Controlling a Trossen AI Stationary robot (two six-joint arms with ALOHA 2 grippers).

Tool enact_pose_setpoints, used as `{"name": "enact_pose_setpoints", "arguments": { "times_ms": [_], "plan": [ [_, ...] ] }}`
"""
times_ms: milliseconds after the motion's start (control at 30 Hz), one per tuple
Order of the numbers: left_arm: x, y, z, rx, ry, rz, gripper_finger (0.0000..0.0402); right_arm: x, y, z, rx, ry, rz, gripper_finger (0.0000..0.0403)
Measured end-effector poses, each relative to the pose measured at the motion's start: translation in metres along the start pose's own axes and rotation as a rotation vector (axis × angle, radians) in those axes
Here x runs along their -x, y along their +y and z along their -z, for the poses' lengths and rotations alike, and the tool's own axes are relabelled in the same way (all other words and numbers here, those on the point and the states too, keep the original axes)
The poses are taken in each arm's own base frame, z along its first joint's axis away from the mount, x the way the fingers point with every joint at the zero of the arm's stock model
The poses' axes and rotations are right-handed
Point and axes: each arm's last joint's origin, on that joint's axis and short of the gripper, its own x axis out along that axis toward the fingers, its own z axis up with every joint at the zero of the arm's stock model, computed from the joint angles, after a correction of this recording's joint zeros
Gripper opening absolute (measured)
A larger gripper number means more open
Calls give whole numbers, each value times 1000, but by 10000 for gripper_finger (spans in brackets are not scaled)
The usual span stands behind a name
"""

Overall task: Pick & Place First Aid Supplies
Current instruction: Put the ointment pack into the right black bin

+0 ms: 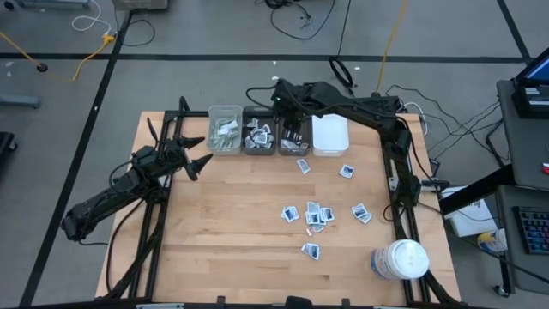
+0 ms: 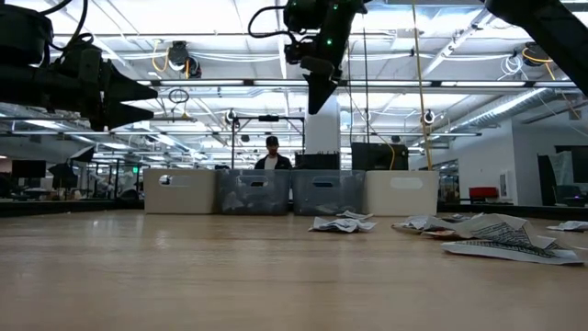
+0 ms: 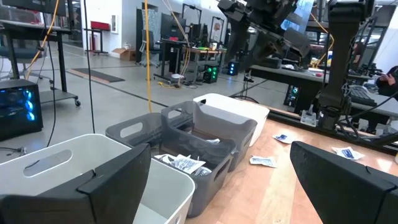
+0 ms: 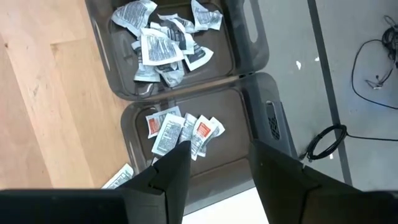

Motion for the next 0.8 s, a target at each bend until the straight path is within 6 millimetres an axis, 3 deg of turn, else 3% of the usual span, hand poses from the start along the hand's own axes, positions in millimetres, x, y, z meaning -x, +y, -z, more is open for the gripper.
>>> {"name": "enact_pose_setpoints", "arguments": {
  "times_ms": [233, 433, 600, 800],
  "plan": [
    [0, 0, 0, 0, 0, 0, 392, -1, 0, 1, -37, 12, -7, 155],
    [0, 0, 0, 0, 0, 0, 392, -2, 3, 14, -169, 141, -17, 155],
    [0, 0, 0, 0, 0, 0, 392, -5, 42, 25, -172, 270, -39, 155],
    [0, 0, 0, 0, 0, 0, 392, 2, 95, 46, -93, 242, -73, 155]
  ]
}}
